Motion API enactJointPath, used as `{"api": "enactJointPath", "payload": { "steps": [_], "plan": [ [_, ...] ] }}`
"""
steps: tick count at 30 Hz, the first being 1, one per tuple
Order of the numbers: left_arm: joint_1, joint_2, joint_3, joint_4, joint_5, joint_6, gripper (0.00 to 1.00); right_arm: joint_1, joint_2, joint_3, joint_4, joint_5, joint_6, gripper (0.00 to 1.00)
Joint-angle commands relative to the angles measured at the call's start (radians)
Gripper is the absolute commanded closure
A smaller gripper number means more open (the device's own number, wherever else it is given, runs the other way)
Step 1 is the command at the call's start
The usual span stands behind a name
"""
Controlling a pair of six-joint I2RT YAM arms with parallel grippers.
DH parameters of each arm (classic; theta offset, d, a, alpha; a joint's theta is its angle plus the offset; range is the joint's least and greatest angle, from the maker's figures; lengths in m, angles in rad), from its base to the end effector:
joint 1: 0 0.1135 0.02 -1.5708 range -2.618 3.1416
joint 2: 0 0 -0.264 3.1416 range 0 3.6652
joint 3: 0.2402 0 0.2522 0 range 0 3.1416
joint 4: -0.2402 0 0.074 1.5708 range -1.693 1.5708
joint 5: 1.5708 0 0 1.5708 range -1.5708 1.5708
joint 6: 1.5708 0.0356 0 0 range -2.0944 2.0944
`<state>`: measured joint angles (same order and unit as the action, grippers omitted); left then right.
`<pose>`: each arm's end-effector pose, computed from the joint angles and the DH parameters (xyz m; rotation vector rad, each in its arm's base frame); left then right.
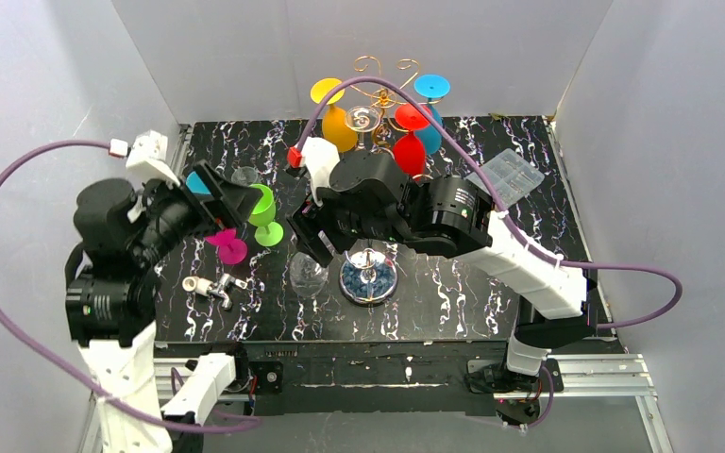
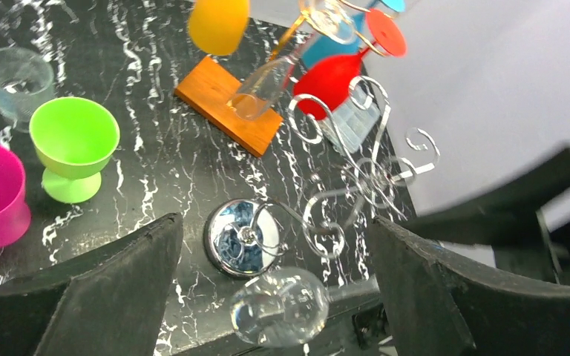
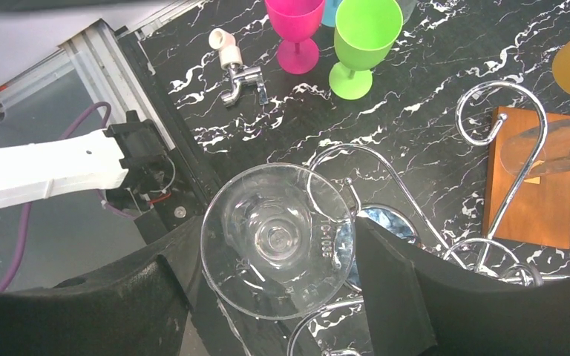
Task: Take the wine glass off the wine glass rack
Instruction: Pick up the wine glass from the wine rack, then place the wine glass at the center of the board.
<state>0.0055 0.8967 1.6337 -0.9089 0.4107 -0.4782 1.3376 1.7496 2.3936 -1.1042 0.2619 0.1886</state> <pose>0.1014 -0.0137 0.5106 -0.1216 1.7764 -0.7006 0.0838 0.3130 0.5202 -0.9871 1.8375 0.6936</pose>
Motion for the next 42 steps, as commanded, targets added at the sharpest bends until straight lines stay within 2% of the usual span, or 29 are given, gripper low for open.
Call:
{"api": "enactJointPath", "payload": {
  "steps": [1,11,23,24,25,26,33,42],
  "plan": [
    [-0.041,-0.066,-0.043,0.032,0.067,0.088,0.08,0.005,-0.019,0.023,0.089,0.007,0.026,0.62],
    [-0.121,-0.184,-0.122,0.022,0.183,0.271,0.12,0.006,-0.070,-0.023,0.102,0.037,0.049,0.62],
    [-0.199,-0.194,-0.165,0.000,0.403,0.443,0.19,0.006,-0.136,-0.085,0.116,0.060,0.075,0.63],
    [-0.204,-0.193,-0.176,0.009,0.430,0.445,0.19,0.006,-0.139,-0.086,0.117,0.060,0.077,0.63],
    [-0.209,-0.189,-0.187,0.019,0.461,0.450,0.05,0.006,-0.143,-0.088,0.120,0.061,0.078,0.63],
    [-0.214,-0.186,-0.197,0.024,0.475,0.454,0.02,0.006,-0.143,-0.088,0.122,0.059,0.080,0.63],
    [-0.266,-0.225,-0.264,0.185,0.444,0.446,0.02,0.006,-0.144,-0.074,0.140,0.030,0.096,0.63],
    [-0.269,-0.238,-0.342,0.371,0.500,0.396,0.04,0.006,-0.160,-0.074,0.163,-0.004,0.119,0.63]
  ]
}}
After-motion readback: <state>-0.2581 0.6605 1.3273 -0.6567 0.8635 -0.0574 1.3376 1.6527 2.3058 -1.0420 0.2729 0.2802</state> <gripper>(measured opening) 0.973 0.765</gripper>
